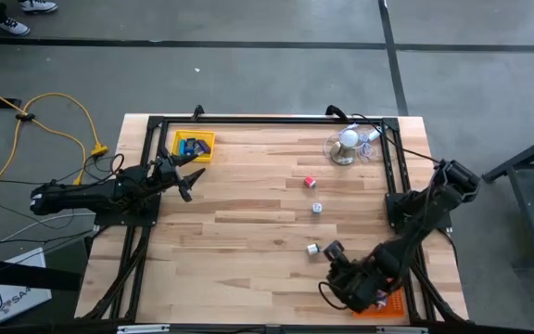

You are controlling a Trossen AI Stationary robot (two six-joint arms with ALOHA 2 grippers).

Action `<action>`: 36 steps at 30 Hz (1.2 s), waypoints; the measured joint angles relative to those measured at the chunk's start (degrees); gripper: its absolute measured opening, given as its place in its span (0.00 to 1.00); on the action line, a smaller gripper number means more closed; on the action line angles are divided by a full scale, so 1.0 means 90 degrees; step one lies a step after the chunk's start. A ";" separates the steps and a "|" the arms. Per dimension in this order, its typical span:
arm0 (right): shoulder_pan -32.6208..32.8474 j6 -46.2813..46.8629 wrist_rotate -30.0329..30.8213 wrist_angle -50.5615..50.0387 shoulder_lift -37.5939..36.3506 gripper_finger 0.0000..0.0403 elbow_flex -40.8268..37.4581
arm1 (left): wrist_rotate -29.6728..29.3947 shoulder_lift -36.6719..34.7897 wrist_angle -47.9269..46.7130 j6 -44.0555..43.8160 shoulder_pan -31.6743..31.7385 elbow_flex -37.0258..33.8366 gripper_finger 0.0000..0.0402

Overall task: Pick & Place Office items
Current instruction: Put the black charger adapter into the orange bin

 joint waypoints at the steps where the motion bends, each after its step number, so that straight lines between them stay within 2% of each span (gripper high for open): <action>1: 0.0082 0.0248 0.0111 -0.0080 0.0000 0.34 0.0000 | 0.0000 0.0000 0.0000 0.0000 -0.0002 0.0000 0.60; 11: 0.0976 0.2960 0.0564 -0.0731 0.0000 0.34 -0.0002 | 0.0002 0.0000 0.0000 0.0002 0.0000 0.0000 0.60; 25: 0.2133 0.6401 0.0500 -0.1417 0.0018 0.34 -0.0005 | 0.0001 0.0001 0.0000 0.0001 0.0000 0.0002 0.60; 36: 0.2681 0.7798 -0.0156 -0.1202 0.0489 0.34 -0.0012 | 0.0001 0.0001 0.0000 0.0001 -0.0001 0.0001 0.60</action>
